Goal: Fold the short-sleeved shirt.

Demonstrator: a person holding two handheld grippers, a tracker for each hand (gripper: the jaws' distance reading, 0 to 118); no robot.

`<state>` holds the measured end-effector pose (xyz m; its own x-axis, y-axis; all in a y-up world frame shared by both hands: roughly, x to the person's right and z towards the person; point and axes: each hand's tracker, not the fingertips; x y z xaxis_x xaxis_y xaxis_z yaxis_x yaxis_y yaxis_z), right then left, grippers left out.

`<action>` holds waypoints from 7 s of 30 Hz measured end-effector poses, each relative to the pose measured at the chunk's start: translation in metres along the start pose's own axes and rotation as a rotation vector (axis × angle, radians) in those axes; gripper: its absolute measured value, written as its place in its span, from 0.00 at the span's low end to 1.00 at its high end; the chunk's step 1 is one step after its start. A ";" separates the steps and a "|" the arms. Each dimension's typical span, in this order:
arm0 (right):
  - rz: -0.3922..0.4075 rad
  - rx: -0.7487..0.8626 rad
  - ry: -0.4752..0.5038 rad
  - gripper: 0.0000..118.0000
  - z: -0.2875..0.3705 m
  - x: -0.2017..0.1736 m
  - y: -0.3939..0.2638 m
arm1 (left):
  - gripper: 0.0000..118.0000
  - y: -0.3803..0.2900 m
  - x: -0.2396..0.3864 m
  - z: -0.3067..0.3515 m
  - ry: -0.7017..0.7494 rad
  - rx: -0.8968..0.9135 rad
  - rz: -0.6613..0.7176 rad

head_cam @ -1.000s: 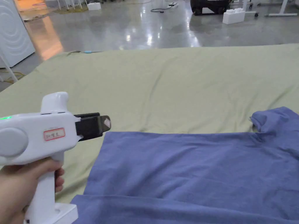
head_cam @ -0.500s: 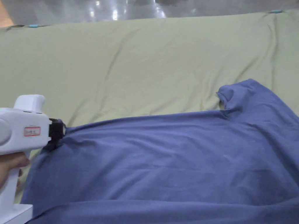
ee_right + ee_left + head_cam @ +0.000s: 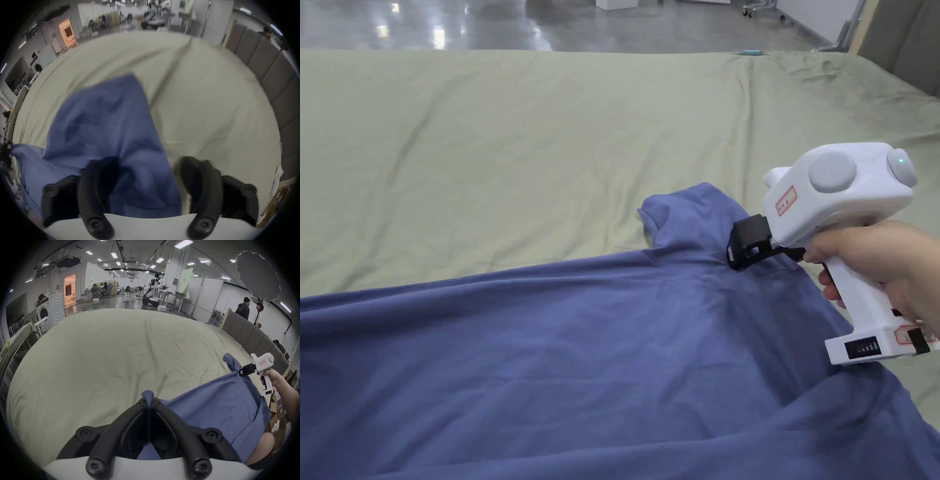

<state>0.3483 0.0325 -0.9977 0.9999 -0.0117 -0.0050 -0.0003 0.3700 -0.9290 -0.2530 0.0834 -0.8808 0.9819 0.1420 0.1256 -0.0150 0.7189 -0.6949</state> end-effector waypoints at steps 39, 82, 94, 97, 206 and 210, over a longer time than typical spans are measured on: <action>-0.046 0.570 0.014 0.33 0.264 0.032 -0.366 | 0.90 -0.181 -0.019 0.244 -0.179 0.165 0.312; 0.079 0.620 0.347 0.02 0.277 -0.108 -0.367 | 0.04 -0.082 -0.153 0.142 -0.235 -0.243 0.487; 0.085 0.708 0.448 0.02 0.294 -0.106 -0.374 | 0.04 -0.008 0.019 0.176 -0.140 -0.362 0.283; 0.053 0.736 0.481 0.02 0.306 -0.091 -0.383 | 0.04 -0.009 0.079 0.136 -0.197 -0.434 0.233; 0.075 0.685 0.518 0.02 0.315 -0.091 -0.407 | 0.00 -0.107 0.276 0.044 -0.788 -0.324 0.170; 0.105 0.678 0.511 0.02 0.320 -0.102 -0.406 | 0.00 -0.102 0.271 0.026 -0.912 -0.356 0.298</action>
<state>0.2508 0.1810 -0.5014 0.8664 -0.3037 -0.3963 0.0782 0.8665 -0.4930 0.0096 0.0660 -0.7570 0.4271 0.8525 0.3015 -0.0321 0.3475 -0.9371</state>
